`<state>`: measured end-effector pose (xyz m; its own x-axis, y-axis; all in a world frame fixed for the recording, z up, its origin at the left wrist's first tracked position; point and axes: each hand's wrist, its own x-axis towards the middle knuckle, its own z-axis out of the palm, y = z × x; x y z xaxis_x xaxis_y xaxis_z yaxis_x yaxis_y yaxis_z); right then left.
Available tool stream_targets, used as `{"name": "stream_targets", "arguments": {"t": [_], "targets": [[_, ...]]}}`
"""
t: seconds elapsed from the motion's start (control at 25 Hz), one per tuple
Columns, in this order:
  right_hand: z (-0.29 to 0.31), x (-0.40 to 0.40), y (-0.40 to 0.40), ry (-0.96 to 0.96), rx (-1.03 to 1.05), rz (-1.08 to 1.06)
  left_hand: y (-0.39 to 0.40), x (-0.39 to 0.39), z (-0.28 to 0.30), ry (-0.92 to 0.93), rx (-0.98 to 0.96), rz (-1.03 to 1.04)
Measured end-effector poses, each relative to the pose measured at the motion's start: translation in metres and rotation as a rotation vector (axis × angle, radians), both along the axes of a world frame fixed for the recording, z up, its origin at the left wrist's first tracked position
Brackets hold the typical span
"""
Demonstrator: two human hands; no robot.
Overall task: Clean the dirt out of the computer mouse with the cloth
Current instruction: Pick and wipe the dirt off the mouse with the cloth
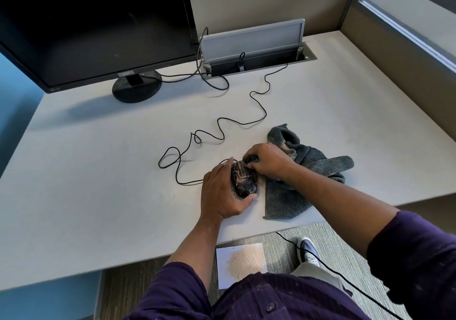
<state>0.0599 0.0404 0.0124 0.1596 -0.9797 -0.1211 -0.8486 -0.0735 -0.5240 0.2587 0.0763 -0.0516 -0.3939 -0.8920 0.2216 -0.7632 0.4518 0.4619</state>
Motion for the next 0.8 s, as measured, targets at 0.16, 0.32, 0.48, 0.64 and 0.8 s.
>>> {"name": "stream_targets", "arguments": {"t": [0.16, 0.32, 0.48, 0.64, 0.8], "targets": [[0.003, 0.002, 0.0, 0.033, 0.013, 0.104, -0.001, 0.0, -0.002, -0.001, 0.004, -0.001], [0.01, -0.006, 0.003, 0.03, 0.055, 0.182, -0.002, 0.001, -0.004, 0.0, -0.006, -0.002], [0.004, 0.006, 0.0, 0.0, -0.031, 0.007, -0.001, 0.0, -0.005, 0.003, -0.012, 0.0], [0.008, 0.005, 0.002, -0.016, 0.031, 0.083, -0.002, 0.0, -0.007, -0.01, -0.007, -0.001], [0.015, -0.001, 0.003, -0.01, 0.09, 0.162, -0.003, 0.001, -0.008, -0.014, -0.004, 0.0]]}}
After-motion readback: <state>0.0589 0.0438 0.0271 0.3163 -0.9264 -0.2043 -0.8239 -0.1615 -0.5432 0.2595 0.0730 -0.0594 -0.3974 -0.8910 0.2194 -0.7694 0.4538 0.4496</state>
